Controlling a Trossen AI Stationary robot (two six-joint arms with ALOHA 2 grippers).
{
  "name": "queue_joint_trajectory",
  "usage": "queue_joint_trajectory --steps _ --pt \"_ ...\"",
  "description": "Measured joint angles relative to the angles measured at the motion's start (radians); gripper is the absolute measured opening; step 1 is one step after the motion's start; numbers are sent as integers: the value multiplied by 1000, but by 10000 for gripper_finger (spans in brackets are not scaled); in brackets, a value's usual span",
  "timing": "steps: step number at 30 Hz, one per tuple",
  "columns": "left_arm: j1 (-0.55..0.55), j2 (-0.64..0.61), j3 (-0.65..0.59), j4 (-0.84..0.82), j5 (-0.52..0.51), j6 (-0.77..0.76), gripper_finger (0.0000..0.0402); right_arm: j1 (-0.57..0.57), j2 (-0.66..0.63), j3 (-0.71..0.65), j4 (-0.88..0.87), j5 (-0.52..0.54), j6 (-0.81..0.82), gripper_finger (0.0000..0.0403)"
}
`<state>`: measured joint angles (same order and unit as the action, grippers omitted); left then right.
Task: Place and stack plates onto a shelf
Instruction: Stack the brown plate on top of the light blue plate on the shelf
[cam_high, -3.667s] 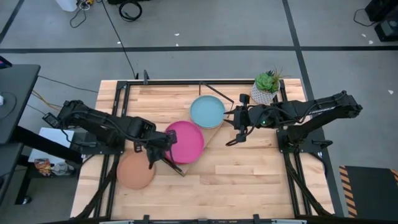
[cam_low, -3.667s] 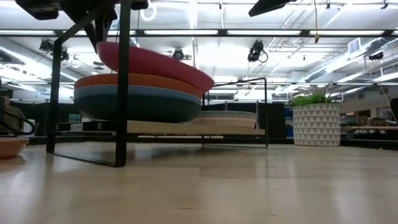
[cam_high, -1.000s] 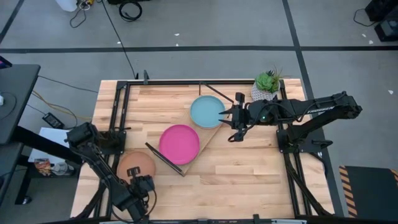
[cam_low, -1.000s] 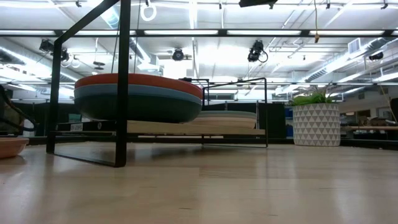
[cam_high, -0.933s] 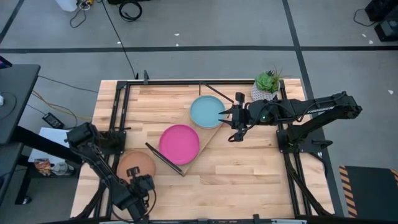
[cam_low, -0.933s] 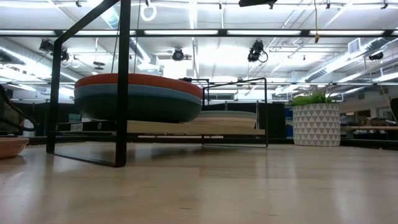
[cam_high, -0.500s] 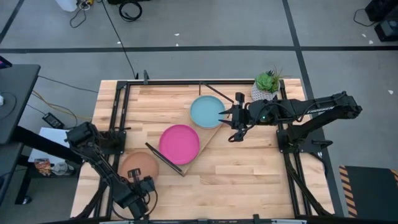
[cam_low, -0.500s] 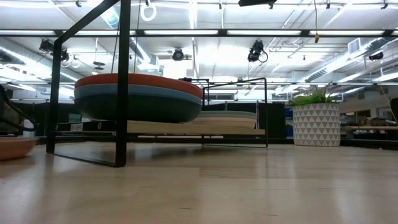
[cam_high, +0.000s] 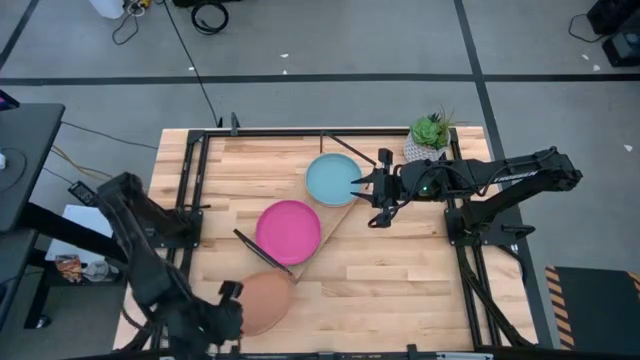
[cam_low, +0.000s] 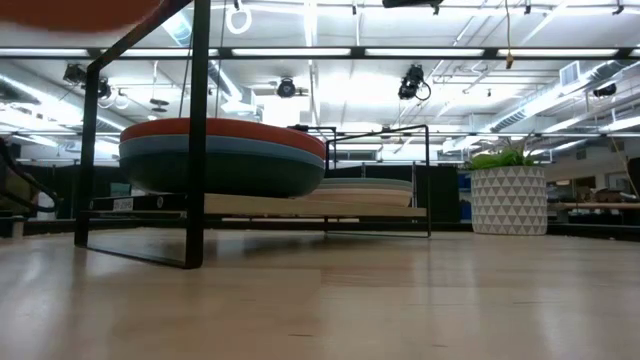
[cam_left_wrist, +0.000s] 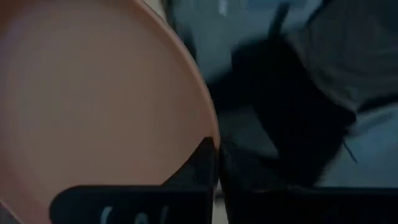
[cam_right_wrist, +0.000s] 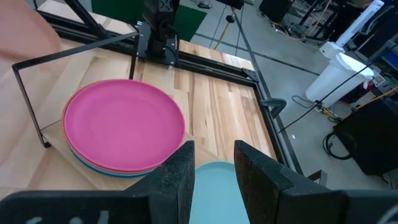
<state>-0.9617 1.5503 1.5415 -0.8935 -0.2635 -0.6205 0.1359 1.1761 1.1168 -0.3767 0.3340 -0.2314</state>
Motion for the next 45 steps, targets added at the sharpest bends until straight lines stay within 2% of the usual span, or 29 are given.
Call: queue_joint_trajectory --steps 4,8,10,12,14,17,22,26,29,34,40,45 --pt "6 -57 89 9 -244 322 15 0 0 0 0 0 1 119" --pt "65 -103 103 -11 -514 592 15 0 0 0 -7 0 20 119" --pt "139 -118 103 -55 -591 667 15 2 0 0 -21 3 35 119" --pt "238 -122 103 -119 -615 691 15 10 0 0 -43 22 53 119" --pt "349 -119 102 -188 -595 702 15 25 0 0 -66 48 69 119" --pt "528 -106 102 -236 -492 751 15 51 -1 0 -113 98 104 119" --pt "794 -54 102 -223 -173 938 15 97 -2 0 -181 185 163 119" --pt "957 20 102 -228 114 1144 15 130 -2 0 -218 221 193 119" --pt "1035 78 101 -228 240 1326 15 149 -2 0 -235 254 204 119" --pt "1114 182 101 -281 334 1545 15 168 -12 0 -261 293 214 119" --pt "1164 270 101 -267 281 1811 15 172 -41 0 -275 309 229 119" --pt "1203 316 101 -209 281 1927 15 172 -53 0 -274 309 237 119"
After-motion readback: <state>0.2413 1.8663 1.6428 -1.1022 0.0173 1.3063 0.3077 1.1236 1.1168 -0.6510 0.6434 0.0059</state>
